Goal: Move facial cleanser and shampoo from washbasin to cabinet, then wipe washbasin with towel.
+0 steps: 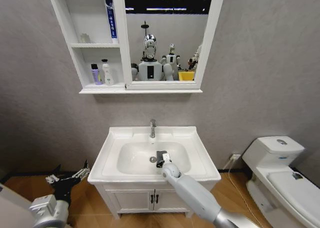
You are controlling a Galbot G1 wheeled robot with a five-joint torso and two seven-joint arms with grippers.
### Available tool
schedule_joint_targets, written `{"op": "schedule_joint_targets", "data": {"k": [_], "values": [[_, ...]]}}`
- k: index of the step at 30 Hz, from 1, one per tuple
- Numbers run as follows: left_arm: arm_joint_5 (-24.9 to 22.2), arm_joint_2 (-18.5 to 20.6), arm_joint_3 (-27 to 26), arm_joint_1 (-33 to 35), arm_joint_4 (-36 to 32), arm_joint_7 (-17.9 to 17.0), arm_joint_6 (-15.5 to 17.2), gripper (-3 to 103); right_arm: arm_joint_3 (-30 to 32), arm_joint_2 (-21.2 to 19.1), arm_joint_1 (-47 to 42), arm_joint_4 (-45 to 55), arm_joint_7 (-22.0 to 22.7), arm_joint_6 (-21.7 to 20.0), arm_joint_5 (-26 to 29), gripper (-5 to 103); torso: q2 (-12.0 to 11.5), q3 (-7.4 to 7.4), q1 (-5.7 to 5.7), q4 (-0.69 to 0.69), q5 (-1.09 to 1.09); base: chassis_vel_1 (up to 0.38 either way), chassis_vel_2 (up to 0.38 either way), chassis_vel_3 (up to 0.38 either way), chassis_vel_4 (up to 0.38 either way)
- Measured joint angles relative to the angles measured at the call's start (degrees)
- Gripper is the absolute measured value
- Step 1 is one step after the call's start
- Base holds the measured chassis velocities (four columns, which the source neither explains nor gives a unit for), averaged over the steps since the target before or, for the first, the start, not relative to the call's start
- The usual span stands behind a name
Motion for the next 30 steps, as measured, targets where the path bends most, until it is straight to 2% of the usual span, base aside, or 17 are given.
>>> {"op": "schedule_joint_targets", "data": {"k": [5,8,10,12,14,15,16,18,19,20,21,22,24,25,26,27,30], "values": [[0.0,0.0,0.0,0.0,0.0,0.0,0.0,100,-1.3,0.2,0.8,2.5,1.7,0.2,0.5,1,0.0,0.00,0.00,0.01,0.01,0.000,0.000,0.000,0.000],[0.0,0.0,0.0,0.0,0.0,0.0,0.0,100,-2.0,-1.7,0.9,6.4,3.7,-0.2,1.5,1,0.0,0.00,0.00,0.01,0.01,0.000,0.000,0.000,0.000],[0.0,0.0,0.0,0.0,0.0,0.0,0.0,100,-2.0,-5.6,0.2,12.7,6.8,-1.5,4.2,1,0.0,0.00,0.00,0.01,0.02,0.000,0.000,0.000,0.000],[0.0,0.0,0.0,0.0,0.0,0.0,0.0,100,-1.7,-6.9,-0.2,14.3,7.4,-1.9,4.8,1,0.0,0.00,0.00,0.01,0.02,0.000,0.000,0.000,0.000],[0.0,0.0,0.0,0.0,0.0,0.0,0.0,100,1.1,-12.9,-3.0,20.4,8.5,-2.8,6.0,1,0.0,0.00,0.00,-0.03,0.01,0.000,0.000,0.000,0.000],[0.0,0.0,0.0,0.0,0.0,0.0,0.0,100,2.1,-14.5,-3.9,21.9,8.4,-3.0,6.0,1,0.0,0.00,0.00,-0.03,0.02,0.000,0.000,0.000,0.000],[0.0,0.0,0.0,0.0,0.0,0.0,0.0,100,2.1,-14.5,-3.9,21.9,8.4,-3.0,6.0,1,0.0,0.00,0.00,-0.03,0.02,0.000,0.000,0.000,0.000],[0.0,0.0,0.0,0.0,0.0,0.0,0.0,100,6.5,-19.9,-7.3,27.0,7.0,-3.1,5.0,1,0.0,-0.01,0.00,-0.04,0.03,0.000,0.000,0.000,0.000],[0.0,0.0,0.0,0.0,0.0,0.0,0.0,100,6.5,-19.9,-7.3,27.0,7.0,-3.1,5.0,1,0.0,-0.01,0.00,-0.04,0.03,0.000,0.000,0.000,0.000],[0.0,0.0,0.0,0.0,0.0,0.0,0.0,100,8.1,-21.1,-8.3,28.3,6.1,-3.1,4.8,1,0.0,0.00,0.00,-0.03,0.03,0.000,0.000,0.000,0.000],[0.0,0.0,0.0,0.0,0.0,0.0,0.0,100,12.2,-23.2,-10.2,30.2,2.6,-2.9,3.4,1,0.0,0.00,0.00,0.01,0.03,0.000,0.000,0.000,0.000],[0.0,0.0,0.0,0.0,0.0,0.0,0.0,100,12.2,-23.2,-10.2,30.2,2.6,-2.9,3.4,1,0.0,0.00,0.00,0.01,0.03,0.000,0.000,0.000,0.000],[0.0,0.0,0.0,0.0,0.0,0.0,0.0,100,18.3,-24.9,-12.1,30.5,-5.0,-0.6,-0.8,1,0.0,-0.01,0.00,0.00,0.03,0.000,0.000,0.000,0.000],[0.0,0.0,0.0,0.0,0.0,0.0,0.0,100,18.3,-24.9,-12.1,30.5,-5.0,-0.6,-0.8,1,0.0,-0.01,0.00,0.00,0.03,0.000,0.000,0.000,0.000],[0.0,0.0,0.0,0.0,0.0,0.0,0.0,100,21.7,-25.8,-12.9,29.9,-10.1,1.7,-3.5,1,0.0,-0.01,0.00,0.00,0.02,0.000,0.000,0.000,0.000],[0.0,0.0,0.0,0.0,0.0,0.0,0.0,100,21.7,-25.8,-12.9,29.9,-10.1,1.7,-3.5,1,0.0,-0.01,0.00,0.00,0.02,0.000,0.000,0.000,0.000],[0.0,0.0,0.0,0.0,0.0,0.0,0.0,100,27.6,-26.4,-13.6,27.3,-17.7,4.6,-4.6,1,0.0,-0.01,0.00,0.00,0.01,0.000,0.000,0.000,0.000]]}}
